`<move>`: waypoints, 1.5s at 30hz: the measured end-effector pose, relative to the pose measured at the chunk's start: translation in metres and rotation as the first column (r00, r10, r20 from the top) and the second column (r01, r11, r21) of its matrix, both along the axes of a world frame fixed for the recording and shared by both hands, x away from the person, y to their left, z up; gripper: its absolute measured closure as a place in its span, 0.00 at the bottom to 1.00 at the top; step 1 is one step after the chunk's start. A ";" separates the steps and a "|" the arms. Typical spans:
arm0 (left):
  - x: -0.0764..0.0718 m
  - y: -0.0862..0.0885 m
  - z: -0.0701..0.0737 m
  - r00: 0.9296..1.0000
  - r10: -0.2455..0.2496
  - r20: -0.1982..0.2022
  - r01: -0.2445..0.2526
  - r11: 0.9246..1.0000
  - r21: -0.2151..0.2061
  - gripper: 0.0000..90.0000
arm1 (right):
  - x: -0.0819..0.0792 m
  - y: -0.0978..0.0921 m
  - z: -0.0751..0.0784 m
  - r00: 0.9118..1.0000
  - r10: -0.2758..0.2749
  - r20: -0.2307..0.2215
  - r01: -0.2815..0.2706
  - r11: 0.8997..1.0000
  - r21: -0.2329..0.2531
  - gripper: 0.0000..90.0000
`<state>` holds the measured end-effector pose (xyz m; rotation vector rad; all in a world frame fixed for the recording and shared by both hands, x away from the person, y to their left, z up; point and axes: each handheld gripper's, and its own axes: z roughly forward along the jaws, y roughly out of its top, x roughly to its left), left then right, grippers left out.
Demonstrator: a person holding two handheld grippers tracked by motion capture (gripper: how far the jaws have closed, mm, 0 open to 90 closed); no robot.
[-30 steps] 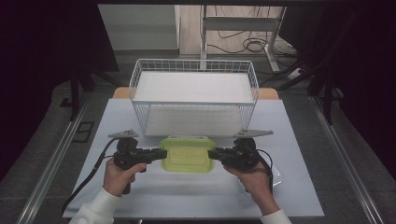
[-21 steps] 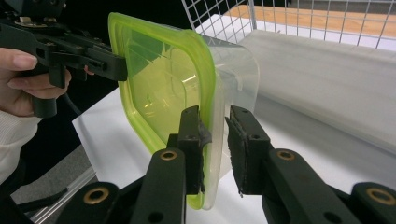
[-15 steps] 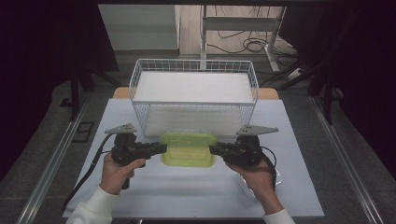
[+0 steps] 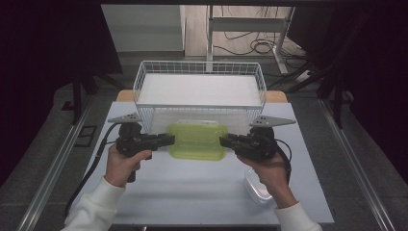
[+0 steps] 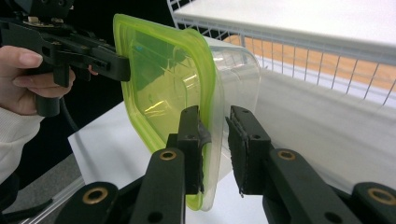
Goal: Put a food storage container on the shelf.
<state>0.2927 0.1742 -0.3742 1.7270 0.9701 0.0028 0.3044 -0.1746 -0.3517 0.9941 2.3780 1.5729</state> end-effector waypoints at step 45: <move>0.088 -0.001 0.073 0.999 0.020 0.037 -0.019 0.999 -0.029 0.87 | 0.082 -0.004 0.069 0.998 -0.045 0.042 0.041 0.994 0.102 0.84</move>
